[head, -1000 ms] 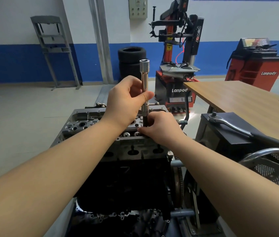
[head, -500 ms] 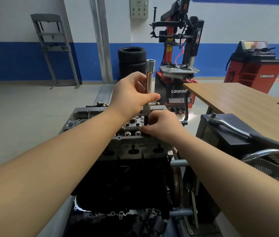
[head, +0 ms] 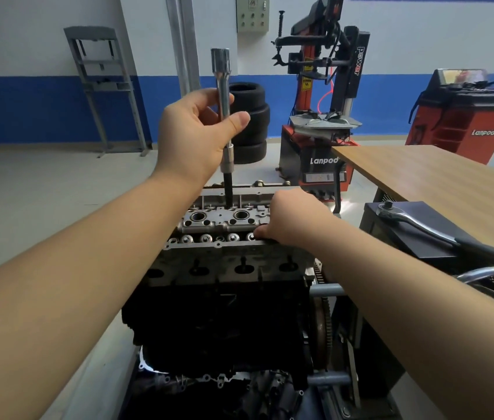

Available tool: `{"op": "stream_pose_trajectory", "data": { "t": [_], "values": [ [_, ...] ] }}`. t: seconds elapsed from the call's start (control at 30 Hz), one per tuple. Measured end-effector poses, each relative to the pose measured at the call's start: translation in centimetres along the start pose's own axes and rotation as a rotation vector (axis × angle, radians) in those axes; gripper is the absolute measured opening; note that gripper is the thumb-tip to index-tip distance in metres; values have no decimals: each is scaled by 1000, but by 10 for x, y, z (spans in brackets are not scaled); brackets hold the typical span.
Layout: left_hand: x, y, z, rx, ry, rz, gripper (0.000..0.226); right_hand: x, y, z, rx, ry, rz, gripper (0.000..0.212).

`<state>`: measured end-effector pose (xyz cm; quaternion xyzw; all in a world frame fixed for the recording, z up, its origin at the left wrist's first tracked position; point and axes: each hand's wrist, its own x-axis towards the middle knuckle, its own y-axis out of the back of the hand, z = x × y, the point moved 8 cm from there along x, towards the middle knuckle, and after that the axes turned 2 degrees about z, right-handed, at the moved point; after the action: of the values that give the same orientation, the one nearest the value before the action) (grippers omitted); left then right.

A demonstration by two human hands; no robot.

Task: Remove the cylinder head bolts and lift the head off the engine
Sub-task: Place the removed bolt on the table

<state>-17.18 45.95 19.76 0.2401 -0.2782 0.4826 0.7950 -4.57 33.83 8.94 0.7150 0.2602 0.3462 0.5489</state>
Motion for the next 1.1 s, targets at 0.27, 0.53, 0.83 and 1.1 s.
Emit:
{"op": "stream_pose_trajectory", "data": {
  "t": [0.27, 0.53, 0.83, 1.1],
  "values": [
    [-7, 11, -25, -38, 88, 1, 36, 2, 1, -8, -37, 37, -31, 27],
    [-14, 9, -23, -109, 133, -42, 31, 2, 61, 4, 375, -11, 45, 7],
    [-55, -66, 5, -730, 517, -281, 23, -45, 106, 108, 1548, -351, 319, 16],
    [-161, -199, 54, -815, 727, -572, 18, -187, 95, 314, 1224, -686, 376, 20]
  ]
}}
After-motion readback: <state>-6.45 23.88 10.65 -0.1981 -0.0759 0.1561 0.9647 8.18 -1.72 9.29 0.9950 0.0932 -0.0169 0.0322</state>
